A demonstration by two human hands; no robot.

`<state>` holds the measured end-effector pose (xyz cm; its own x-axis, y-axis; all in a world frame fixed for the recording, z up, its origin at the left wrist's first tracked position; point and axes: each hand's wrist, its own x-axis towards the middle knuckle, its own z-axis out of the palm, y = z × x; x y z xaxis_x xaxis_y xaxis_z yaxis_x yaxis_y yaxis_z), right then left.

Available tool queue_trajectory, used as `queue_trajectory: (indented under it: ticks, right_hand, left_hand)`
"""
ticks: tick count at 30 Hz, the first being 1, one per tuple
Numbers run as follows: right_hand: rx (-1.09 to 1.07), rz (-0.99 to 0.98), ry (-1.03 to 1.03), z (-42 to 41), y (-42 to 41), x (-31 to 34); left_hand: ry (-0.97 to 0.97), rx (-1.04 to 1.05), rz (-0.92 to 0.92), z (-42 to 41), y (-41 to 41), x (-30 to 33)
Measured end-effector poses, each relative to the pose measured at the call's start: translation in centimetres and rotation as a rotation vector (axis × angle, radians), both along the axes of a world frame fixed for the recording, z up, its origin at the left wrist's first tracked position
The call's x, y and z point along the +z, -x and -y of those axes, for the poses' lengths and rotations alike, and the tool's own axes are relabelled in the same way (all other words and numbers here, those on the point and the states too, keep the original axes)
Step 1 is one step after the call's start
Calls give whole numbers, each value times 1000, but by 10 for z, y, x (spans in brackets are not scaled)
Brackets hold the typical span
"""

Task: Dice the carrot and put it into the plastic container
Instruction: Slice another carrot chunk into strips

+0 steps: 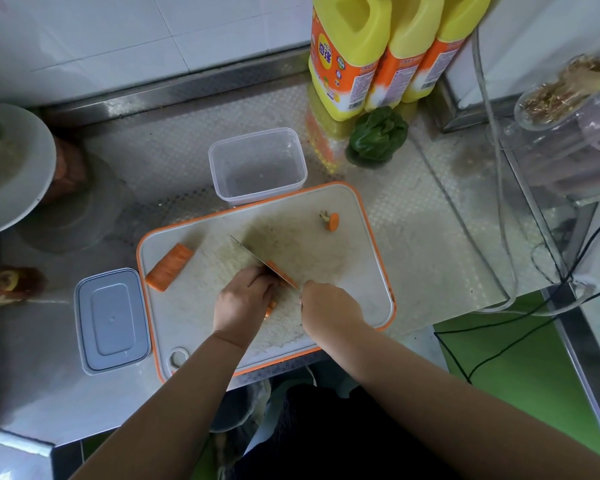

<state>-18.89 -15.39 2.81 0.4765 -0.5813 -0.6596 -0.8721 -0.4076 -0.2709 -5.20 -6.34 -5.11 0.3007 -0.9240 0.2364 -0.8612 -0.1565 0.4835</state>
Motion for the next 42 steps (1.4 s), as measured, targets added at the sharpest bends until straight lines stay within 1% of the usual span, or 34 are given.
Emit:
queue_trajectory:
  ticks: [8,12,18,21,25,27,30,37,40,42]
  right_hand:
    - [-57,6,-1,-9,-5,-8]
    - [-45,17,10,-10,-5,-10]
    - [-9,157,25,-12,2,-5]
    - [43,180,-21,-8,4,0]
    - [-2,155,-154,5,1,2]
    - [-9,131,-173,11,1,3]
    - [-5,122,-136,13,2,4]
    - [56,176,27,-7,5,4]
    - [8,189,30,-9,6,5]
    - [-42,213,13,-6,7,7]
  left_hand:
    - [-8,9,4,0,1,2]
    - [-14,-13,10,-2,0,5]
    - [-95,-40,-68,-8,3,22]
    - [-124,-43,-53,-10,2,24]
    - [-95,-82,-4,-9,0,21]
    - [-72,-95,40,-11,-1,17]
    - [-82,-100,75,-13,-1,13]
    - [-172,-77,67,-16,0,14]
    - [-138,-108,77,-17,-1,16]
    - [-66,-116,83,-21,-6,17]
